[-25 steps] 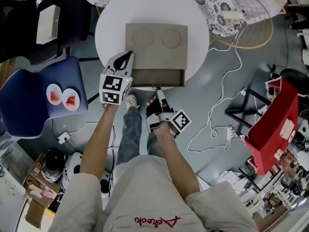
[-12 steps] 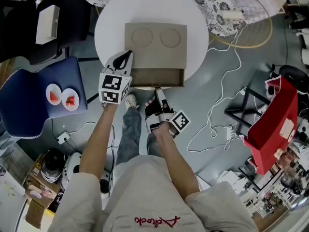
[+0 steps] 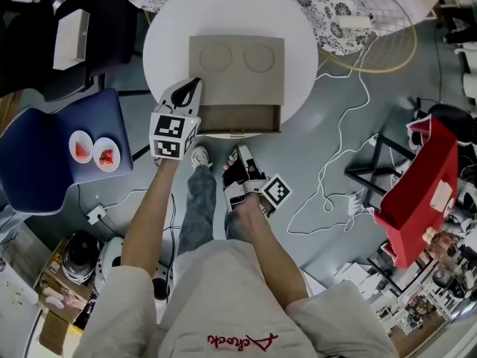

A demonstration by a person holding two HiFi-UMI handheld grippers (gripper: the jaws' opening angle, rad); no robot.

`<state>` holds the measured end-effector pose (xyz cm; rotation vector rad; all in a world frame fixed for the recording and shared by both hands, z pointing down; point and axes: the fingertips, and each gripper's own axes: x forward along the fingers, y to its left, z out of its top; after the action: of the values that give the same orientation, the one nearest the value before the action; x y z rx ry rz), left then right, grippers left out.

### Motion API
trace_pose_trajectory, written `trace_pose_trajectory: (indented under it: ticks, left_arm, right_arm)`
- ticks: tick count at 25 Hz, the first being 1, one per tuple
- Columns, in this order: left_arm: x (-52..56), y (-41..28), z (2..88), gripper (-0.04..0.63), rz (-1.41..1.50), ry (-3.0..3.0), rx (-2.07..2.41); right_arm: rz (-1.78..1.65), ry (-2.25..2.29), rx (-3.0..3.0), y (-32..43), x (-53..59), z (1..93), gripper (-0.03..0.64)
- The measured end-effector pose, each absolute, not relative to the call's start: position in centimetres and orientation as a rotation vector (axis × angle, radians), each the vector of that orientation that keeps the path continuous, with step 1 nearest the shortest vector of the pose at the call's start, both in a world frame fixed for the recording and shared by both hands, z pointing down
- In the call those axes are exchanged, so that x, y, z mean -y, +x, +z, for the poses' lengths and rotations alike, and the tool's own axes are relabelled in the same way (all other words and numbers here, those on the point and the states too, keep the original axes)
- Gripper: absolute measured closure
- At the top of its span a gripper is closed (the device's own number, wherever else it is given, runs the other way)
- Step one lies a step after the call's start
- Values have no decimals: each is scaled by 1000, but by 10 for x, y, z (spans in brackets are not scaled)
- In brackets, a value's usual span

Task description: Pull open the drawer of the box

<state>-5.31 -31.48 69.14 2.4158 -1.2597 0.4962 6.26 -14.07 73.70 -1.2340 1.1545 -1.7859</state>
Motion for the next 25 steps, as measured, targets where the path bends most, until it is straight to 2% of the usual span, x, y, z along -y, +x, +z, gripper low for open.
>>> trace_pose_trajectory:
  ticks: [3,14,25]
  left_arm:
    - [315,-53,692,583,507,2411,1252]
    - [296,-44,661,583,501,2445,1250]
    - [265,-37,572,583,447,2497,1300]
  right_arm:
    - [-1770,-1240,-1153,66,137,735,601]
    - [-1683,-1249,-1288,81,147,701,601]
    - [-1446,-1226,-1466,122,196,597,601]
